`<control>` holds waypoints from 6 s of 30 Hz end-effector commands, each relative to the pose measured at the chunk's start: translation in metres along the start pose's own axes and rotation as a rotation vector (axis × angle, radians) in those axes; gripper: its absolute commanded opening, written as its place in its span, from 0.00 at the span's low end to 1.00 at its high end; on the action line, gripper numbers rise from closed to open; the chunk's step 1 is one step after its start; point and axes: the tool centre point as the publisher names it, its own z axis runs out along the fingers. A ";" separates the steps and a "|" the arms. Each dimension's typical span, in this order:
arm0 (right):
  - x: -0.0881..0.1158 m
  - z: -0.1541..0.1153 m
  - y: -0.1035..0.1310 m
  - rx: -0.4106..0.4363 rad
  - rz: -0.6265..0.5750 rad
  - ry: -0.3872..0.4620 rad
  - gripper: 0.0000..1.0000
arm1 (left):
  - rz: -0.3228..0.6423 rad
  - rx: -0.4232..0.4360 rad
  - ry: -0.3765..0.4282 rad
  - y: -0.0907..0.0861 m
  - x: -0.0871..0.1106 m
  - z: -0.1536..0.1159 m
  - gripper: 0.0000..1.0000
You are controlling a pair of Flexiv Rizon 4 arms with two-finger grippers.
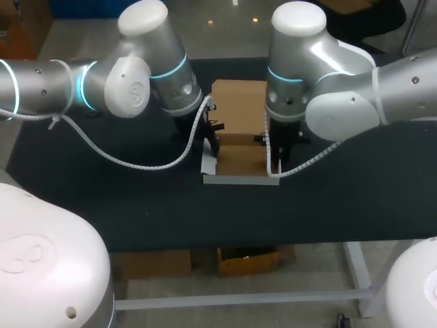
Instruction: Assemble the packaging by folding the flat box into shape, placing the metal phone stand inside, and closing the box properly
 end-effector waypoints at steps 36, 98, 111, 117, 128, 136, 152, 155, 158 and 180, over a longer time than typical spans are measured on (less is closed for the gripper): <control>0.000 -0.001 0.000 0.003 0.000 -0.003 0.00 | 0.017 -0.120 0.116 0.002 -0.018 -0.015 0.34; 0.000 -0.001 0.000 0.003 0.000 -0.003 0.00 | -0.151 -0.170 0.169 -0.012 -0.019 -0.015 0.39; 0.000 -0.001 0.000 0.003 0.000 -0.003 0.00 | -0.122 -0.203 0.260 -0.003 -0.019 -0.026 0.43; 0.000 -0.001 0.000 0.003 0.000 -0.003 0.00 | -0.105 -0.216 0.292 -0.002 -0.017 -0.034 0.43; 0.000 -0.001 0.000 0.003 0.000 -0.003 0.00 | -0.092 -0.232 0.349 -0.003 -0.010 -0.039 0.43; 0.000 -0.001 0.000 0.003 0.000 -0.003 0.00 | -0.109 -0.278 0.421 -0.006 -0.017 -0.038 0.42; 0.000 -0.001 0.000 0.003 0.000 -0.003 0.00 | -0.163 -0.289 0.537 -0.023 -0.025 -0.032 0.37; 0.000 -0.001 0.000 0.003 0.000 -0.003 0.00 | -0.174 -0.286 0.551 -0.025 -0.027 -0.031 0.37; 0.000 -0.001 0.000 0.003 0.000 -0.003 0.00 | -0.185 -0.282 0.577 -0.028 -0.028 -0.030 0.36; 0.000 -0.001 0.000 0.003 0.000 -0.003 0.00 | -0.132 -0.326 0.652 -0.021 -0.013 -0.036 0.35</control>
